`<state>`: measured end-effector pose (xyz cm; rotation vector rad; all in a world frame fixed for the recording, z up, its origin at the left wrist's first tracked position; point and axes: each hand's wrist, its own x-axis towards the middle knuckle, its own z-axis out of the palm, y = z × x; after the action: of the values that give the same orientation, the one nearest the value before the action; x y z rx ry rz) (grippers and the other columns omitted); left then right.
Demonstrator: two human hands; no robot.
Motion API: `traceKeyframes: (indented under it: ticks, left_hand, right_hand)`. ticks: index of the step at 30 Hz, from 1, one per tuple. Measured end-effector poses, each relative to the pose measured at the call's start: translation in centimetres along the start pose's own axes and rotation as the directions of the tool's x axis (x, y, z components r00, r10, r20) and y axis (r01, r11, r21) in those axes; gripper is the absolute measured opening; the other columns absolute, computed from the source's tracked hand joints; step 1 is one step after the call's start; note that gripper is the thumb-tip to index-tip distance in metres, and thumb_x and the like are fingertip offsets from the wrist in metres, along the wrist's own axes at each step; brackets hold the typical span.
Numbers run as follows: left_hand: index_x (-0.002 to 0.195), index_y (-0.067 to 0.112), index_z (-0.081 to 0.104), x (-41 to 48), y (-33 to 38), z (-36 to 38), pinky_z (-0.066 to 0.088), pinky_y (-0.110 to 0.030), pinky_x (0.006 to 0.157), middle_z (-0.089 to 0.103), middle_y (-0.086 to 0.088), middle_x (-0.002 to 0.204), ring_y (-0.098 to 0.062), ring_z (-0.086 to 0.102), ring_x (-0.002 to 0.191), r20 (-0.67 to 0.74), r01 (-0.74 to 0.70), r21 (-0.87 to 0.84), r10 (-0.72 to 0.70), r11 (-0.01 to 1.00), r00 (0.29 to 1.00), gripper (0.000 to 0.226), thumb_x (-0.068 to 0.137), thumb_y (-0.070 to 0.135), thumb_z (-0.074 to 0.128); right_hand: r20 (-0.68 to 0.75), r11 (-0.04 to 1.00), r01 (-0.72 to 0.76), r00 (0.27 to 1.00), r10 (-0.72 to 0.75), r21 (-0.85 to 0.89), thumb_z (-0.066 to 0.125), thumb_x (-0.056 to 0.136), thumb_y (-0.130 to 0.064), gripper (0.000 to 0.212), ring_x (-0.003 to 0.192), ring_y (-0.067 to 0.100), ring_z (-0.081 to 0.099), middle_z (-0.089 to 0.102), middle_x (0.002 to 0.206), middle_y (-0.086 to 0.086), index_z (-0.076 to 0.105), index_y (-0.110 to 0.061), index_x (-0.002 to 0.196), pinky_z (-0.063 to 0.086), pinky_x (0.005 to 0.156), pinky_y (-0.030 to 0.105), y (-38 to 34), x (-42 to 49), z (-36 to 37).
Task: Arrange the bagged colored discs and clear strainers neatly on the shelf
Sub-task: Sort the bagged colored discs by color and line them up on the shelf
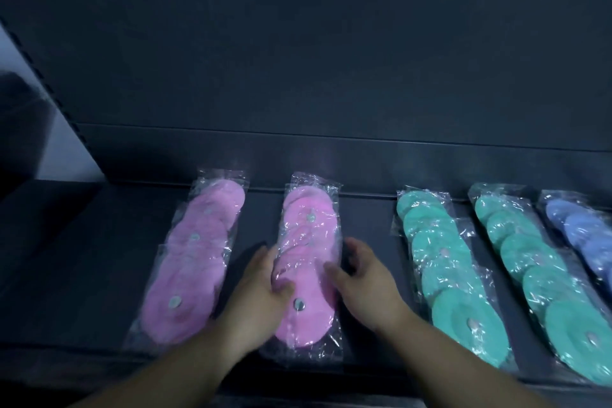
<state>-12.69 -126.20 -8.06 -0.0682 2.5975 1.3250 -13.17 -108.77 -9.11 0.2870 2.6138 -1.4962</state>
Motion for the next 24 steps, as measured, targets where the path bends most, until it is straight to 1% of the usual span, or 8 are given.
traceKeyframes:
  ticks: [3,5,9,16,18,19,21,24]
  left_hand:
    - [0.15,0.022,0.022,-1.1,-1.2,0.6,0.013,-0.004,0.097,0.029,0.014,0.147,-0.007,0.028,0.139,0.049,-0.07,0.108,0.065,0.992,0.997,0.062,0.095,0.02,0.052]
    - [0.152,0.019,0.016,-1.0,-1.8,0.9,0.009,-0.006,0.102,0.015,0.006,0.158,-0.009,0.018,0.144,0.069,-0.083,0.144,0.074,0.986,0.995,0.064,0.097,0.022,0.049]
    - [0.153,0.012,0.01,-1.3,-2.0,1.5,0.009,-0.016,0.111,0.004,-0.003,0.161,-0.015,0.011,0.147,0.088,-0.105,0.156,0.092,0.982,0.992,0.065,0.099,0.022,0.045]
    - [0.153,0.012,0.01,-1.7,-2.0,1.5,0.011,-0.02,0.113,0.001,-0.007,0.161,-0.018,0.01,0.147,0.098,-0.11,0.142,0.097,0.984,0.99,0.068,0.097,0.024,0.049]
    - [0.153,0.014,0.011,-2.1,-2.1,0.9,0.011,-0.021,0.114,0.0,-0.006,0.161,-0.018,0.01,0.147,0.079,-0.153,0.141,0.143,0.978,0.987,0.068,0.097,0.023,0.049]
    - [0.153,0.015,0.01,-2.3,-2.2,0.4,0.009,-0.02,0.113,-0.002,-0.004,0.161,-0.016,0.009,0.147,0.052,-0.187,0.16,0.181,0.969,0.982,0.067,0.098,0.023,0.047]
    - [0.153,0.017,0.01,-2.9,-2.5,-1.0,0.004,-0.02,0.113,-0.004,0.0,0.161,-0.015,0.004,0.147,-0.027,-0.26,0.283,0.278,0.923,0.96,0.064,0.099,0.026,0.043]
    - [0.152,0.023,0.009,-3.1,-3.9,-3.6,0.0,-0.035,0.119,-0.006,0.003,0.161,-0.019,-0.004,0.148,-0.132,-0.236,0.534,0.356,0.812,0.925,0.063,0.098,0.036,0.039]
  right_hand:
    - [0.05,0.992,0.039,0.998,-0.033,-0.123,0.071,0.083,-0.034,0.064,0.119,0.005,0.05,0.051,0.133,-0.009,0.042,-0.021,0.139,0.034,0.093,0.008,0.1,-2.9,1.5]
    - [0.077,0.972,0.057,0.996,-0.041,-0.229,0.068,0.086,-0.03,0.074,0.139,0.009,0.031,0.033,0.151,-0.002,0.031,-0.015,0.148,0.021,0.109,0.01,0.3,-3.7,2.2]
    - [0.048,0.949,0.053,0.998,-0.04,-0.31,0.064,0.089,-0.028,0.068,0.145,0.008,0.016,0.021,0.158,0.003,0.031,-0.015,0.148,0.001,0.089,-0.011,0.6,-3.9,2.5]
    - [-0.034,0.908,0.095,0.992,-0.119,-0.407,0.062,0.09,-0.029,0.057,0.142,0.011,0.029,0.018,0.158,-0.002,0.043,-0.023,0.143,0.013,0.102,0.004,0.3,-5.0,3.1]
    - [0.027,0.858,0.146,0.988,-0.153,-0.492,0.043,0.091,-0.041,0.047,0.141,0.011,0.031,0.029,0.155,-0.004,0.053,-0.026,0.135,0.016,0.11,0.01,0.4,-5.5,3.4]
    - [0.068,0.833,0.178,0.984,-0.167,-0.525,0.029,0.087,-0.048,0.057,0.141,0.011,0.03,0.035,0.153,-0.003,0.055,-0.027,0.133,0.019,0.115,0.015,0.6,-5.6,3.5]
    - [0.074,0.825,0.162,0.987,-0.145,-0.542,0.023,0.079,-0.05,0.068,0.14,0.014,0.032,0.04,0.15,-0.002,0.052,-0.028,0.136,0.023,0.116,0.024,0.9,-5.9,3.6]
    - [0.027,0.829,0.151,0.986,-0.162,-0.538,0.035,0.086,-0.046,0.057,0.14,0.017,0.032,0.038,0.151,0.0,0.05,-0.029,0.138,0.023,0.116,0.024,-0.2,-7.0,3.2]
